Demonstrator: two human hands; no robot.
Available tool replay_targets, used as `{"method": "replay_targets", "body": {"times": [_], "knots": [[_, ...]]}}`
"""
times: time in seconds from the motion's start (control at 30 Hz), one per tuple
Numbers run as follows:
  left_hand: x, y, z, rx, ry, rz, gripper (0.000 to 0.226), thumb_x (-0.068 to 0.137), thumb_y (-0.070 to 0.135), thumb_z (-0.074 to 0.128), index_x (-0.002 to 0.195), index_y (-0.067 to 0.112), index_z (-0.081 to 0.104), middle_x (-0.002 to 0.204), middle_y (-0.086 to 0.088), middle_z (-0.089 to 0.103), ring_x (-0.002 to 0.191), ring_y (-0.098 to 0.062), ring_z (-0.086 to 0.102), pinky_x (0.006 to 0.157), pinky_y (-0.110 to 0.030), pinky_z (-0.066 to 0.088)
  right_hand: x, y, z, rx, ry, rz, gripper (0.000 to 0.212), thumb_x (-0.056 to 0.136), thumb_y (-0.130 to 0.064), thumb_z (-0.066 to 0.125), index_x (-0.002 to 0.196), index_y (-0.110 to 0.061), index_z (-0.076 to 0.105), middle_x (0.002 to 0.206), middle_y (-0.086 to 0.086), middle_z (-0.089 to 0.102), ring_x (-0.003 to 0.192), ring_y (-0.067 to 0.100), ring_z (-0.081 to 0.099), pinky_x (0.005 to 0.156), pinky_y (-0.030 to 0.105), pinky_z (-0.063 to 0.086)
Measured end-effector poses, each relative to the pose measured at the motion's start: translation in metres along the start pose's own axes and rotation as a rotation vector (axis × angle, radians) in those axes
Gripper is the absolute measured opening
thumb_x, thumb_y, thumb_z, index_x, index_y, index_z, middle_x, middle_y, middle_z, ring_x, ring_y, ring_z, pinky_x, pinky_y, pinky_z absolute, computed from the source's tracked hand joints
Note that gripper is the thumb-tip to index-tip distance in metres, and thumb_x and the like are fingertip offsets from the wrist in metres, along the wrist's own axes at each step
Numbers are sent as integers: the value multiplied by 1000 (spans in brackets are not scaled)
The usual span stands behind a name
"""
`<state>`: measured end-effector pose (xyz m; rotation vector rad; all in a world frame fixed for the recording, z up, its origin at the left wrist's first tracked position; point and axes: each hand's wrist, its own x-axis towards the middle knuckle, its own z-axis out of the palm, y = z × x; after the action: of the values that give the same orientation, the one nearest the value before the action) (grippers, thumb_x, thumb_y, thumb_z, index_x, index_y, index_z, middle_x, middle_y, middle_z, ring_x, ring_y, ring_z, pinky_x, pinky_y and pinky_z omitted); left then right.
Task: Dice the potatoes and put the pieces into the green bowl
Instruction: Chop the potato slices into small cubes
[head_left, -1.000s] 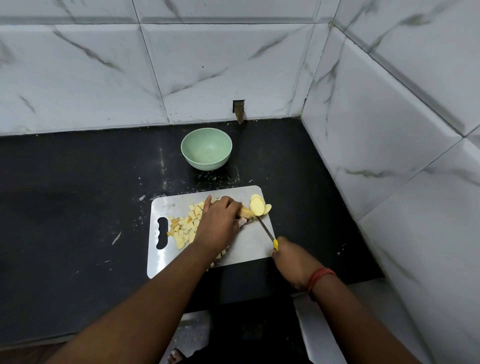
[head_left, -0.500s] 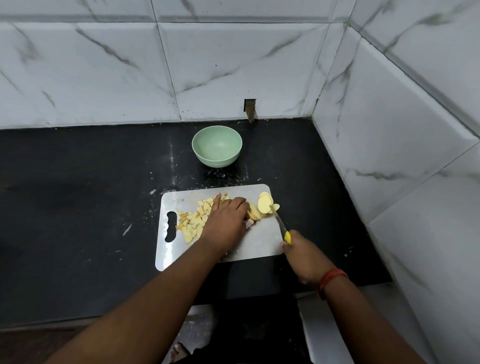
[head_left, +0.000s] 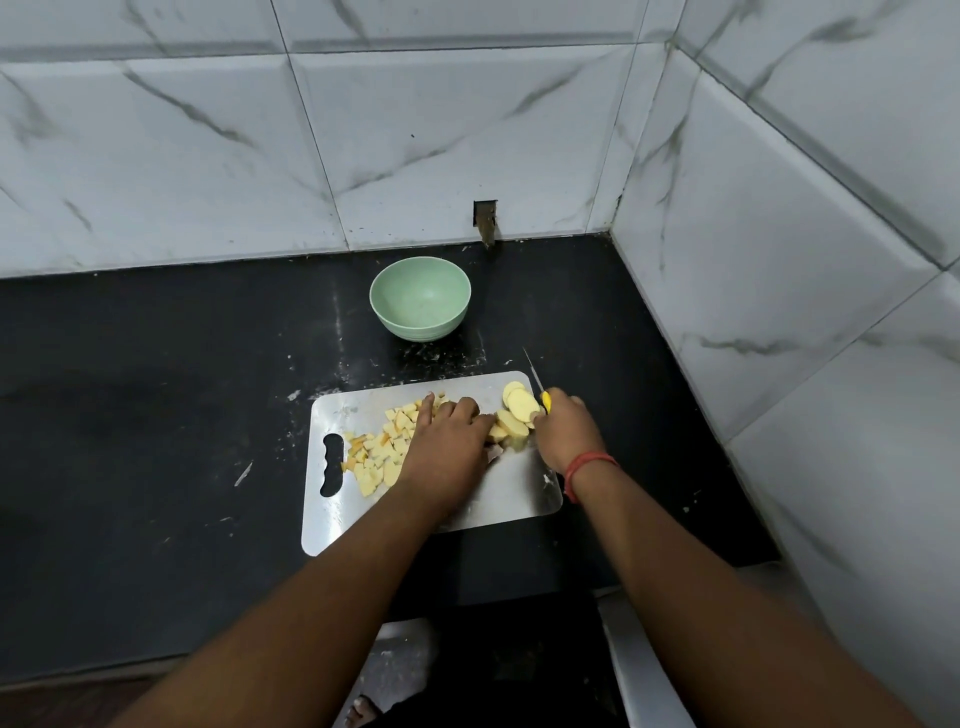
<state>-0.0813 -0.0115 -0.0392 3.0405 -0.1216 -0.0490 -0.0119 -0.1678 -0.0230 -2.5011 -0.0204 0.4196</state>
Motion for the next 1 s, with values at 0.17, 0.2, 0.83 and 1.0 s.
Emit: {"method": "replay_targets", "body": {"times": [0.17, 0.2, 0.83, 1.0], "knots": [[-2, 2, 0, 82, 28, 39, 33, 100, 42, 51, 124, 21, 59, 117, -5, 54, 114, -29, 55, 123, -55, 12, 12, -9, 9, -31, 20, -44, 33, 95, -22, 56, 126, -11, 54, 122, 15, 51, 105, 34, 57, 89, 36, 47], [-4, 2, 1, 91, 37, 47, 30, 99, 41, 53, 121, 22, 61, 113, -4, 55, 111, -29, 56, 123, -56, 13, 14, -11, 10, -34, 26, -49, 35, 95, -23, 56, 128, -12, 53, 123, 15, 50, 106, 33, 57, 90, 36, 47], [-19, 5, 17, 220, 310, 313, 24, 89, 15, 42, 90, 15, 66, 86, -7, 56, 81, -29, 59, 112, -61, 37, -12, 5, 16, 92, 99, 7, 12, 95, -23, 50, 90, -14, 56, 89, 7, 64, 79, 27, 60, 66, 32, 46], [-26, 11, 22, 172, 313, 329, 23, 98, 21, 40, 100, 13, 62, 91, -5, 56, 81, -27, 58, 115, -58, 34, -13, -3, 11, 197, 95, -21, 13, 94, -17, 50, 88, -15, 61, 83, 3, 63, 77, 22, 60, 67, 31, 48]]}}
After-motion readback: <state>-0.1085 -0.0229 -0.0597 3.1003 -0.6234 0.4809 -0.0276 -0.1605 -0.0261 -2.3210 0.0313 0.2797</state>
